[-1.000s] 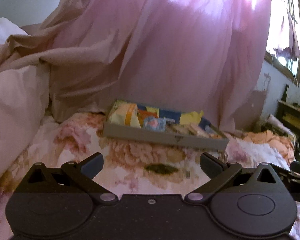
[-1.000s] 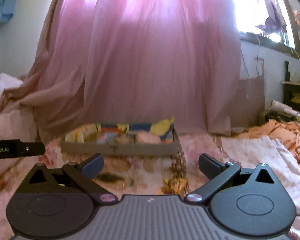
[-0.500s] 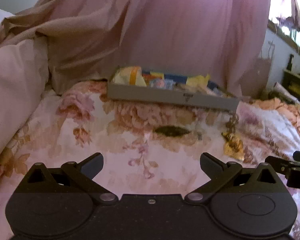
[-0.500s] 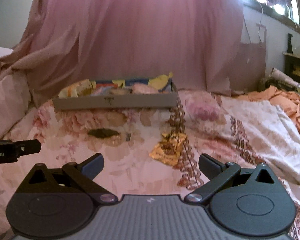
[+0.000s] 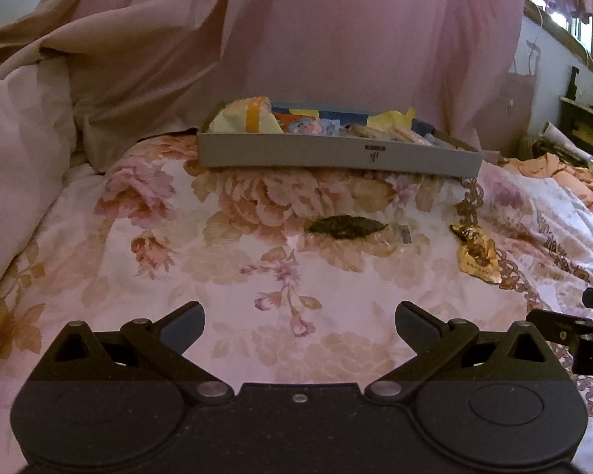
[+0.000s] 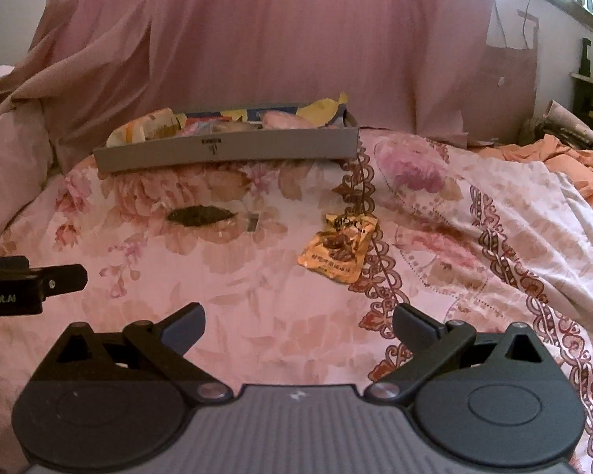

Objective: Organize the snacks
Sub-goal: 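Withdraw both open tools from the tray toward the remaining snacks, then grasp the dark wrapped meat stick with left tool while right tool grasps gold pouch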

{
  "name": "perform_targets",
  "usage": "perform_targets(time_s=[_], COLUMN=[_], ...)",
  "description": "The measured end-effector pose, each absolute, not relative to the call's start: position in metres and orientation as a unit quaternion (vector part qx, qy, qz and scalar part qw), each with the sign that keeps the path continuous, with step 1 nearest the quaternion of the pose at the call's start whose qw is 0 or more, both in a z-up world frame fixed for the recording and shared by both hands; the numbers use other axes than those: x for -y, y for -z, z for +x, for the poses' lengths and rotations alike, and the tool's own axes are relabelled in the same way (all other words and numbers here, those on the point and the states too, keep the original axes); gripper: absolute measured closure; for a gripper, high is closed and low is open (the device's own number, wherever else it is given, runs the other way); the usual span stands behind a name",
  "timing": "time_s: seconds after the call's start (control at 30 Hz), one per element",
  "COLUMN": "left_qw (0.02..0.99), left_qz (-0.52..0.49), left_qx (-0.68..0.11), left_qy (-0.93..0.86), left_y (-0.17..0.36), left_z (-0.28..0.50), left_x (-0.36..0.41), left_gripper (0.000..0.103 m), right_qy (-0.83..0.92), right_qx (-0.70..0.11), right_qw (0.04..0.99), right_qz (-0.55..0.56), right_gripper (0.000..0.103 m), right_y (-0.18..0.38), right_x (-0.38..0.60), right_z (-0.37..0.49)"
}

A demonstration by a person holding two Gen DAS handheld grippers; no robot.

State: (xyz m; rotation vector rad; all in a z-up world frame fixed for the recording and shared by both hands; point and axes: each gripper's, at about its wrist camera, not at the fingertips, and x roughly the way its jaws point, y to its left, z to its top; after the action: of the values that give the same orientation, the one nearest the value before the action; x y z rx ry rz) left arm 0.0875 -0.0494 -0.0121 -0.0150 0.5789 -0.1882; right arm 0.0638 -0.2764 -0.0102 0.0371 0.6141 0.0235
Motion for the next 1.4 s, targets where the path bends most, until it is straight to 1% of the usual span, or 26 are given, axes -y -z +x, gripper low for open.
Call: perform_targets(time_s=[0.3, 0.57, 0.67, 0.83, 0.97, 1.17, 1.3, 1.4], left_qw=[0.949, 0.943, 0.940, 0.928, 0.917, 0.894, 0.885, 0.879], left_qz=[0.011, 0.055, 0.068, 0.092, 0.123, 0.195, 0.224, 0.233], left_qx=[-0.298, -0.303, -0.298, -0.267, -0.258, -0.261, -0.262, -0.268], left_qy=[0.105, 0.131, 0.151, 0.241, 0.277, 0.309, 0.314, 0.319], left_y=[0.022, 0.025, 0.025, 0.022, 0.022, 0.036, 0.042, 0.044], left_z=[0.110, 0.140, 0.154, 0.178, 0.202, 0.231, 0.245, 0.253], left_x=[0.055, 0.065, 0.070, 0.080, 0.092, 0.109, 0.115, 0.117], left_gripper=[0.001, 0.001, 0.001, 0.001, 0.001, 0.001, 0.001, 0.001], right_qy=[-0.006, 0.020, 0.017, -0.001, -0.007, -0.028, -0.051, -0.044], right_qx=[-0.318, -0.298, -0.292, -0.280, -0.289, -0.295, -0.298, -0.301], right_qw=[0.948, 0.954, 0.956, 0.960, 0.957, 0.953, 0.951, 0.951], right_qz=[0.025, 0.007, 0.013, 0.005, 0.015, 0.064, 0.064, 0.060], right_gripper=[0.000, 0.000, 0.000, 0.000, 0.000, 0.000, 0.000, 0.003], right_y=[0.022, 0.030, 0.034, 0.039, 0.046, 0.052, 0.055, 0.060], right_x=[0.279, 0.291, 0.298, 0.303, 0.311, 0.328, 0.329, 0.330], right_z=[0.078, 0.109, 0.119, 0.141, 0.163, 0.184, 0.199, 0.208])
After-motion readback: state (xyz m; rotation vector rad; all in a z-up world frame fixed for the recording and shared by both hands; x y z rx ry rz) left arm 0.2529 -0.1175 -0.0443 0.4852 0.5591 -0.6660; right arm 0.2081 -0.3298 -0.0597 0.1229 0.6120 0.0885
